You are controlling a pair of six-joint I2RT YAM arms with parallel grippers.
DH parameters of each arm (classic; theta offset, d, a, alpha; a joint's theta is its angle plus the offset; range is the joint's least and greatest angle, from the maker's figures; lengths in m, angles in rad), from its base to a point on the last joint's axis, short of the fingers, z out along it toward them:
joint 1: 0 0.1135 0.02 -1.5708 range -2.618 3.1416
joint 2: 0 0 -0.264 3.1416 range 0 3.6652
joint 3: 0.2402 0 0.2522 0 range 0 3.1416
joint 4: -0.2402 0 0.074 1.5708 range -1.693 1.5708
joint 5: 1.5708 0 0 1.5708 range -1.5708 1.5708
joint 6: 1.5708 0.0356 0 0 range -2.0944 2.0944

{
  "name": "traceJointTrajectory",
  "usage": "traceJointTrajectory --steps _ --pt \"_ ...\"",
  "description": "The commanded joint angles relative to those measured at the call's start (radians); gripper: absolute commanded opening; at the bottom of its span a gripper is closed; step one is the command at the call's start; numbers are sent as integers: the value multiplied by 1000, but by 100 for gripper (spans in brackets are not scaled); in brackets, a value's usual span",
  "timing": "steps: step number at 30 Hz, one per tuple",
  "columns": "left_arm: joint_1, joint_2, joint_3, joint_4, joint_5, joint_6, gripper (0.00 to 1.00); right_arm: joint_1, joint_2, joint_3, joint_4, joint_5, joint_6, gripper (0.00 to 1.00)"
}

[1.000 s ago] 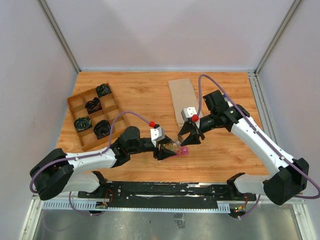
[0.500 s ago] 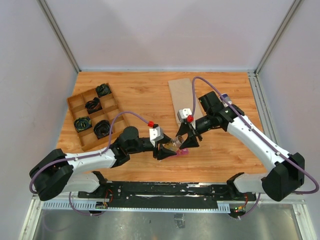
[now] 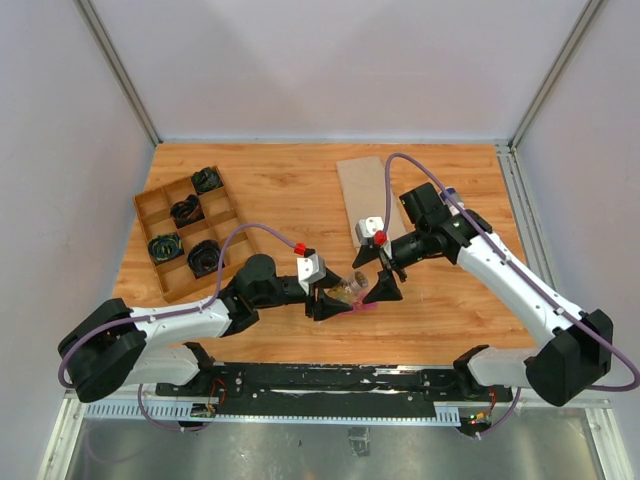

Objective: Sort the pills into containers
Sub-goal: Screw the lid of the pill bottle onto the pill bottle.

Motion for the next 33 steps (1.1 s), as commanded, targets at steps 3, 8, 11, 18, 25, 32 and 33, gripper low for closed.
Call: traceJointTrajectory --steps 3,8,11,18,25,32,33 --pt "3 -12 -23 63 17 -21 0 -8 -63 14 -26 10 -24 89" --pt "3 -14 -44 90 24 -46 0 -21 -112 -19 10 -35 -39 89" --pt "3 -12 -45 107 29 -58 0 -20 -135 -71 86 -58 -24 88" --pt "3 -4 -41 130 49 -77 0 -4 -146 -121 176 -61 0 79" --pt "3 0 -40 131 54 -81 0 -1 -154 -127 212 -63 42 72" --pt "3 2 -38 129 55 -81 0 0 -152 -126 213 -77 56 66" --pt "3 3 -38 127 54 -81 0 1 -153 -126 212 -79 57 65"
